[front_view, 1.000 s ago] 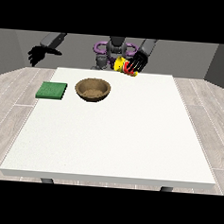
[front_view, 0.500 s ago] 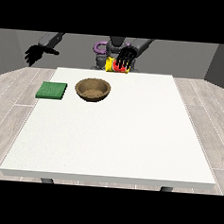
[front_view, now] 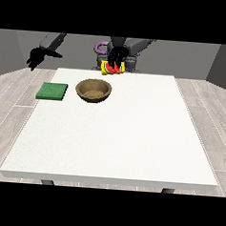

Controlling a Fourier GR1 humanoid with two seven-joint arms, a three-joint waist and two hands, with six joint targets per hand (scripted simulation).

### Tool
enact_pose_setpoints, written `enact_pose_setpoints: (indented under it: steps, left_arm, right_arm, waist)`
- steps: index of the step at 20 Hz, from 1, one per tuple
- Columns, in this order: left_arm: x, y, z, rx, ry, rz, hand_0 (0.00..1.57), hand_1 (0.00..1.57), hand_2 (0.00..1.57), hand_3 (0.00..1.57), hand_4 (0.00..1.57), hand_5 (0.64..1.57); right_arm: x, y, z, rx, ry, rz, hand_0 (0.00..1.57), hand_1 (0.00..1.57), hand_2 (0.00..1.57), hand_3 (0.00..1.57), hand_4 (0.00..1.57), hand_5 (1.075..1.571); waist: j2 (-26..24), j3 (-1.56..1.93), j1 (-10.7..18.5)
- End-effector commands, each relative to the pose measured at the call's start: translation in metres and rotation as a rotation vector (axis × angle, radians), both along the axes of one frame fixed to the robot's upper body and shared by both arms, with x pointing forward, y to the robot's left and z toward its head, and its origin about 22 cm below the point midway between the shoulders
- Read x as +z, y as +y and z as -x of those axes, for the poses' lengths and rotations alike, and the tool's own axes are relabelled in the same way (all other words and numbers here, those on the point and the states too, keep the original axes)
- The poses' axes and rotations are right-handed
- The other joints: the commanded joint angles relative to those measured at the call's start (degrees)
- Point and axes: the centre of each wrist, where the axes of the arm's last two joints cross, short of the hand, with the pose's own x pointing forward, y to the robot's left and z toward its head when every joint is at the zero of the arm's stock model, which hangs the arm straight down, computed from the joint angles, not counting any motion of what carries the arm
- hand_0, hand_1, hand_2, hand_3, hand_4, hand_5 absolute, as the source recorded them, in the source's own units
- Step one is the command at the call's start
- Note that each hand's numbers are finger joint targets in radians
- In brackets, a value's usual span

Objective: Pick the cup and pour the ball into the bowl, then pick the bowl and place it on the pad

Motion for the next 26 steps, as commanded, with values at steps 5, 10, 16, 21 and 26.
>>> enact_pose_setpoints:
  steps: [5, 10, 16, 21, 26]
  left_arm:
    - [-0.012, -0.014, 0.018, -0.081, -0.018, -0.254, 0.32, 0.32, 1.57, 1.57, 0.96, 1.534]
    - [-0.006, -0.022, 0.017, -0.053, -0.023, -0.412, 0.00, 0.00, 1.57, 1.57, 1.25, 1.395]
    - [0.037, -0.040, 0.001, -0.083, -0.169, -0.642, 1.51, 1.51, 1.57, 1.57, 1.20, 1.443]
    - [0.047, -0.042, 0.003, -0.094, -0.138, -0.648, 1.54, 1.54, 1.57, 1.57, 1.21, 1.462]
    - [0.057, -0.037, 0.001, -0.118, -0.154, -0.631, 1.52, 1.52, 1.57, 1.57, 1.20, 1.462]
  right_arm:
    - [0.025, 0.008, -0.026, 0.034, -0.014, -0.006, 0.00, 0.00, 0.00, 0.26, 0.00, 1.526]
    - [0.010, 0.017, -0.021, 0.088, -0.006, -0.015, 0.00, 0.00, 0.00, 0.16, 0.00, 1.516]
    - [-0.008, 0.025, -0.014, 0.052, 0.028, -0.029, 0.00, 0.00, 0.00, 0.17, 0.00, 1.516]
    - [-0.003, 0.013, -0.011, 0.027, 0.051, -0.025, 0.00, 0.00, 0.00, 0.20, 0.00, 1.518]
    - [-0.026, 0.027, -0.003, 0.063, 0.089, -0.088, 0.00, 0.00, 0.00, 0.00, 0.43, 1.555]
  waist:
    - [0.95, -0.02, -1.31]
    - [0.65, 0.00, -3.69]
    - [-1.49, 0.02, -1.98]
    - [-2.35, -0.03, -1.34]
    - [-1.29, -0.03, -0.37]
